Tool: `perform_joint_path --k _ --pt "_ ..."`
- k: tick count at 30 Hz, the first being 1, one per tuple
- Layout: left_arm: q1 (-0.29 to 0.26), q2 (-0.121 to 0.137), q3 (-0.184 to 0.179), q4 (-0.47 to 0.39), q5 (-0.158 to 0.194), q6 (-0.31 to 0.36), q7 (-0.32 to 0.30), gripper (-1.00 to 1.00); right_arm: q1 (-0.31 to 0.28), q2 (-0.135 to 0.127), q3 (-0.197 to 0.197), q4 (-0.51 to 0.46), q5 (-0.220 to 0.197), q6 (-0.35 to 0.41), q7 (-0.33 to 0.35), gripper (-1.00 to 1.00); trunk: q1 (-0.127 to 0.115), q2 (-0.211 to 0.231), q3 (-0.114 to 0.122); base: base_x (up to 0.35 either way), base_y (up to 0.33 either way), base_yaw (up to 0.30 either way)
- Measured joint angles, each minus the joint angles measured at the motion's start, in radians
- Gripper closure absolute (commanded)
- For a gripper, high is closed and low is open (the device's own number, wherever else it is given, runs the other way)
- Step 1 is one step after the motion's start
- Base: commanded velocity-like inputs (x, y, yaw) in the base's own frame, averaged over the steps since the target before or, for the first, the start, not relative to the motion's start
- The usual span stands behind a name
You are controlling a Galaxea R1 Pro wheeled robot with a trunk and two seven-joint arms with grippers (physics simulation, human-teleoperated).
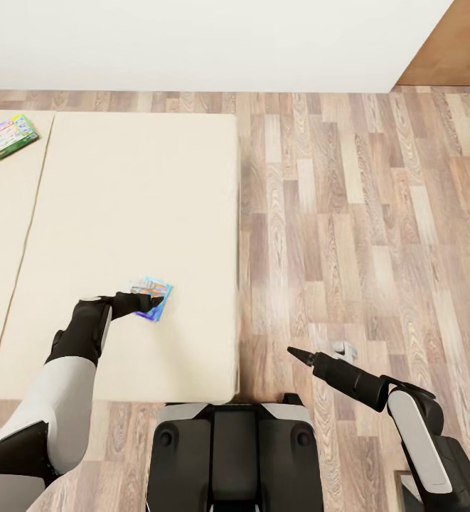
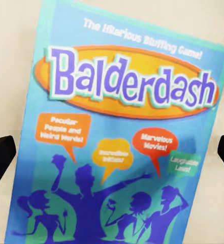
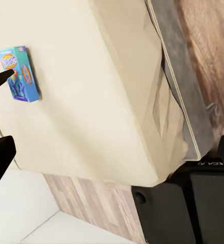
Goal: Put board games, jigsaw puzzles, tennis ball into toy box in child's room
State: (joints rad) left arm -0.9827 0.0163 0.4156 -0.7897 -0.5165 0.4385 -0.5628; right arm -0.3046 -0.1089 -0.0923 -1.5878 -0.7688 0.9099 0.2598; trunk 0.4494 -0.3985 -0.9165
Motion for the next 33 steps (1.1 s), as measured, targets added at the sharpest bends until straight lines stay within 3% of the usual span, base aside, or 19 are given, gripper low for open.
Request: perform_joint_path --k 9,21,33 --pt "0.000 -0.001 0.001 0.000 -0.001 0.000 0.000 -1.00 0.000 0.000 0.000 0.000 0.000 0.000 0.000 -1.00 0.000 0.000 0.000 0.000 -0.279 0.000" --pt "0.000 -0.002 0.001 0.000 0.001 0.000 -0.002 -1.00 0.000 0.000 0.001 0.000 0.001 -0.001 0.000 -1.00 0.000 0.000 0.000 -0.001 -0.046 0.000" --pt "0.000 -0.005 0.001 0.002 0.001 0.000 -0.001 -1.00 0.000 0.000 0.001 0.001 0.001 0.000 0.000 -1.00 0.000 0.000 0.000 -0.020 -0.164 0.000"
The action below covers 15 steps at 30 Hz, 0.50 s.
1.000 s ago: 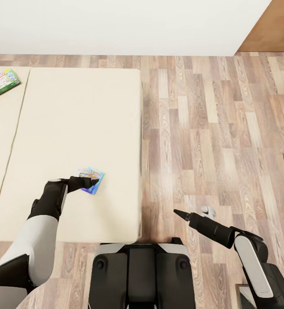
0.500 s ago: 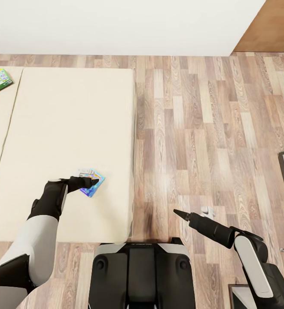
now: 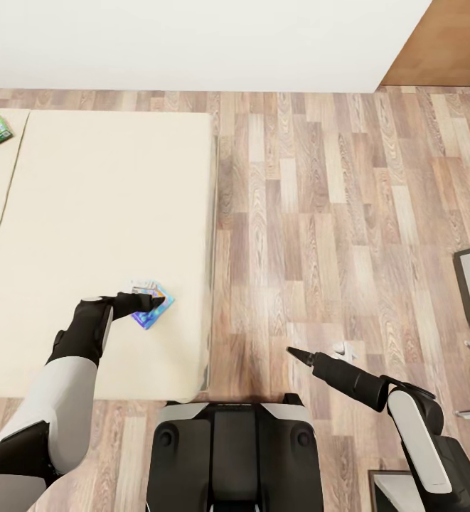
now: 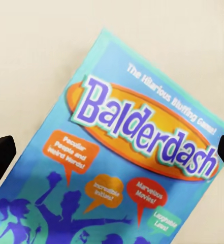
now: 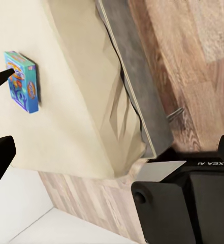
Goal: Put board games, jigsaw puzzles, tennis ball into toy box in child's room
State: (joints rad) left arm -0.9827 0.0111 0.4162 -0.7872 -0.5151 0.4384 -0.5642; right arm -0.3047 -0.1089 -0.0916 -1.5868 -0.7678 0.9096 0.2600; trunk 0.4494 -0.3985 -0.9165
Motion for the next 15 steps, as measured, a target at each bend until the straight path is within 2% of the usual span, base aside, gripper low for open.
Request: perform_joint_path --k 15 --pt "0.000 0.000 -0.004 0.008 0.000 0.000 0.002 -1.00 0.000 0.000 0.000 0.000 0.000 0.000 0.000 -1.00 0.000 0.000 0.000 0.000 -0.143 0.000"
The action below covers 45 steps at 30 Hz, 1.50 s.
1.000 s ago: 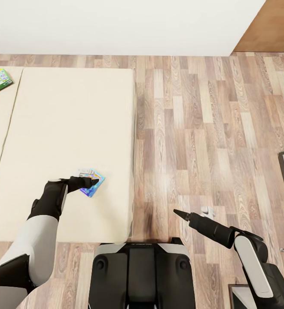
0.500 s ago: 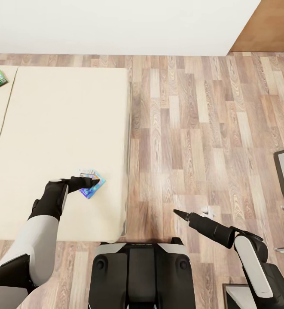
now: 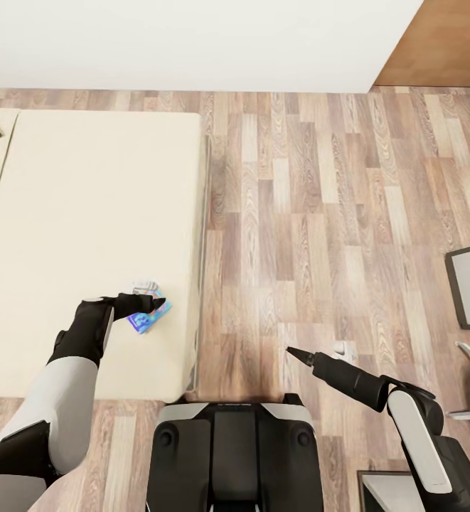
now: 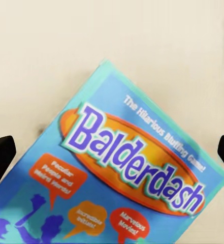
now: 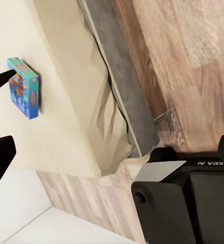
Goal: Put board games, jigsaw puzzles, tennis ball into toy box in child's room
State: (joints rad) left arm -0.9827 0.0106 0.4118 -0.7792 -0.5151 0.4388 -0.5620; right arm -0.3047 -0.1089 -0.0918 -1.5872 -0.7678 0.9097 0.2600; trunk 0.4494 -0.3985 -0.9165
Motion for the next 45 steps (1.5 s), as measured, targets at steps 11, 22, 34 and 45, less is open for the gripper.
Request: perform_joint_path --k 11,22,34,45 --pt "0.000 0.001 0.000 0.000 0.000 0.000 -0.002 -1.00 0.000 0.000 0.001 0.001 0.000 -0.001 0.000 -1.00 0.000 0.000 0.000 0.000 -0.073 0.000" --pt "0.005 0.011 0.007 0.002 0.011 0.008 -0.006 -1.00 0.000 0.000 0.001 0.001 0.000 -0.001 0.000 -1.00 0.000 0.000 0.000 0.000 -0.001 0.000" --pt "0.053 0.028 0.187 0.014 0.019 0.024 -0.084 -1.00 0.000 0.001 0.000 0.013 -0.002 -0.009 -0.007 -1.00 0.000 0.000 0.000 0.000 0.000 0.000" --pt "0.081 0.028 0.188 0.054 0.005 0.014 -0.136 -1.00 0.000 0.001 0.000 0.014 -0.003 -0.009 -0.007 -1.00 0.000 0.000 0.000 0.000 0.000 0.000"
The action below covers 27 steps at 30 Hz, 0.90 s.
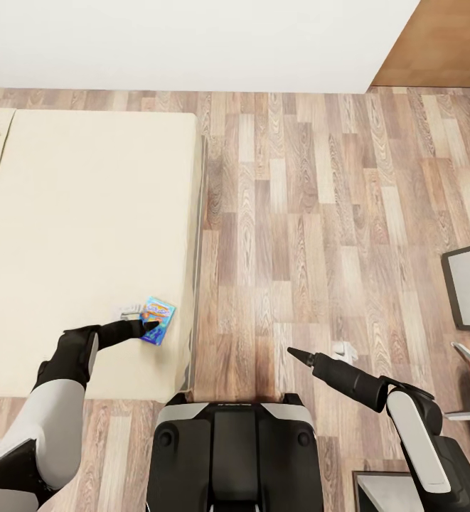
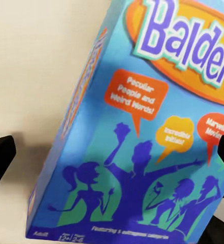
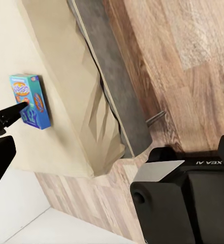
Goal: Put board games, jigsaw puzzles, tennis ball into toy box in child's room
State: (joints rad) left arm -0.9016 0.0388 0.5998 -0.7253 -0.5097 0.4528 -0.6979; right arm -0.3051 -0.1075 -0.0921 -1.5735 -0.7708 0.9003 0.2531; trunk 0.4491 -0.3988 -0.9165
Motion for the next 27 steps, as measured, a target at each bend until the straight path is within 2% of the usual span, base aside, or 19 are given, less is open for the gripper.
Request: perform_joint_path --k 23,27 --pt "-0.002 -0.002 0.000 0.011 -0.057 -0.041 -0.073 -1.00 0.000 0.002 0.000 0.000 0.001 0.000 0.000 -1.00 0.000 0.000 0.000 0.000 0.000 0.000" --pt "-0.002 -0.015 -0.002 -0.003 -0.066 -0.024 -0.045 -1.00 0.000 0.002 -0.001 0.003 0.005 -0.001 0.001 -1.00 0.000 0.000 0.000 0.000 0.000 0.000"
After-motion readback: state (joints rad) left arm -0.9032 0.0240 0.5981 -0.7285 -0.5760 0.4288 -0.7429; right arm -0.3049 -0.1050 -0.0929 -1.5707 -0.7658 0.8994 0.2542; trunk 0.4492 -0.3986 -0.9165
